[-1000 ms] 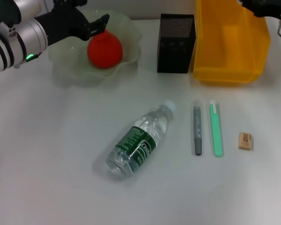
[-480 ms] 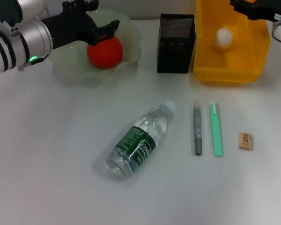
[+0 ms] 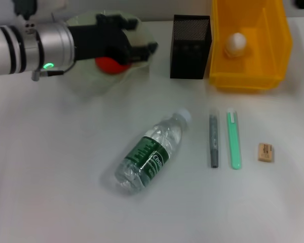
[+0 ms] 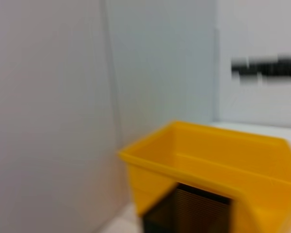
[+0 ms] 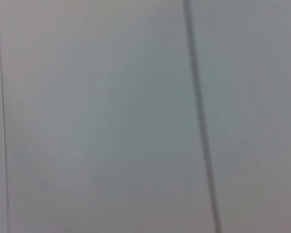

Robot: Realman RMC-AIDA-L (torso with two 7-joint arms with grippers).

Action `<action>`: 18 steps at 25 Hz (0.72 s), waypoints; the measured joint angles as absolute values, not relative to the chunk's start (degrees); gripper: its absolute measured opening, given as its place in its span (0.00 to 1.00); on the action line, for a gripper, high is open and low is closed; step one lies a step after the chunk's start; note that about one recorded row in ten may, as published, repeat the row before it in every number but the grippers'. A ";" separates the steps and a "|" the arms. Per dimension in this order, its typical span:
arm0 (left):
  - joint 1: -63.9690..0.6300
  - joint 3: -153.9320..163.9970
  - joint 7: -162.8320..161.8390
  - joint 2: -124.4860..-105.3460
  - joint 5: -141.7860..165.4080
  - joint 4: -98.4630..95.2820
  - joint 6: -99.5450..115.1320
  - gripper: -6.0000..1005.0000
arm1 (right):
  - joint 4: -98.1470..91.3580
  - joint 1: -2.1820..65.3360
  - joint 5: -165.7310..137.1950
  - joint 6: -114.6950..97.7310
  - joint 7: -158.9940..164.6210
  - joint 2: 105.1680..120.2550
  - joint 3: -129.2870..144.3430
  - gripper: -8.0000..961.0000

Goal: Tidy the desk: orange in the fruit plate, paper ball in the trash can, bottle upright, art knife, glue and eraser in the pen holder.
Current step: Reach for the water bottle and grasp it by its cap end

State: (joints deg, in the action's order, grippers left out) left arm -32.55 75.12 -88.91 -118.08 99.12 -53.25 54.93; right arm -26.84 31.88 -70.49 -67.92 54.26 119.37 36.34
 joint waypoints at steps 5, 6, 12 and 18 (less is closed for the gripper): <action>-36.32 75.32 -103.43 -118.35 107.53 -55.47 65.31 0.71 | -18.07 27.58 -55.33 -81.90 43.29 119.36 36.12 0.65; -36.32 75.32 -103.43 -118.35 107.53 -55.47 65.31 0.71 | -17.28 27.21 -54.46 -82.49 42.77 119.37 36.01 0.65; -43.79 81.29 -120.20 -118.80 116.61 -54.06 66.72 0.71 | -13.70 24.56 -50.14 -83.20 38.09 119.33 35.92 0.65; -49.71 90.89 -138.60 -119.18 130.53 -52.37 63.36 0.71 | -13.44 23.15 -50.02 -83.52 37.00 119.33 34.93 0.65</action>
